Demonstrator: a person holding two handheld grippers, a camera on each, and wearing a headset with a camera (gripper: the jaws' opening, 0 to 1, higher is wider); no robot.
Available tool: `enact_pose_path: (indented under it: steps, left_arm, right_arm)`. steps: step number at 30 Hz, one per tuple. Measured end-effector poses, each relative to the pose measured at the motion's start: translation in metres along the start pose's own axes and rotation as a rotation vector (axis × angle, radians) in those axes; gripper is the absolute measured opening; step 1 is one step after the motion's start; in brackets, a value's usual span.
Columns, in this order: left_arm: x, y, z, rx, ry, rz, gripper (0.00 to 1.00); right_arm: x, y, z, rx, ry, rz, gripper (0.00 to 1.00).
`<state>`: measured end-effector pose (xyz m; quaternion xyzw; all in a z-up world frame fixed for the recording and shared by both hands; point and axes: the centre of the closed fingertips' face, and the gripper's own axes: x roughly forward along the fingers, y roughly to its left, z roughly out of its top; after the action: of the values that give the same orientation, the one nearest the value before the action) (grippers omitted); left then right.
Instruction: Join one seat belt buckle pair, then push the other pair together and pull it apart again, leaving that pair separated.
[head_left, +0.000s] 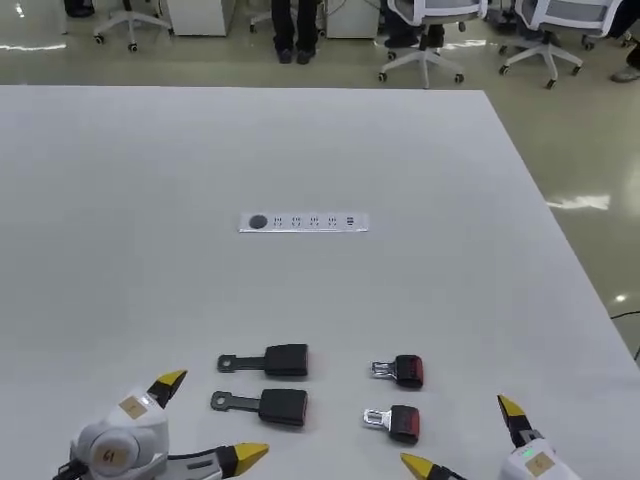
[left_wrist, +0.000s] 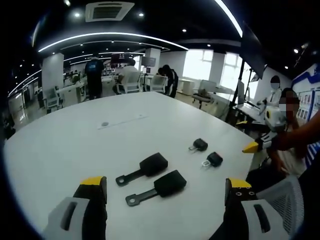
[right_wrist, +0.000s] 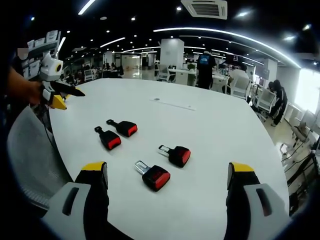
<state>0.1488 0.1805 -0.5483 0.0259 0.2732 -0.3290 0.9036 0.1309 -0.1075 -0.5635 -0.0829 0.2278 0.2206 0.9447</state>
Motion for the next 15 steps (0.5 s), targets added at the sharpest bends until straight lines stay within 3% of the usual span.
enact_pose_path:
  steps: [15]
  left_arm:
    - [-0.0011,-0.0064,0.0035,0.0,-0.002,-0.005,1.0]
  right_arm:
    - [-0.0019,-0.0006,0.0002,0.002,-0.002,-0.003,1.0]
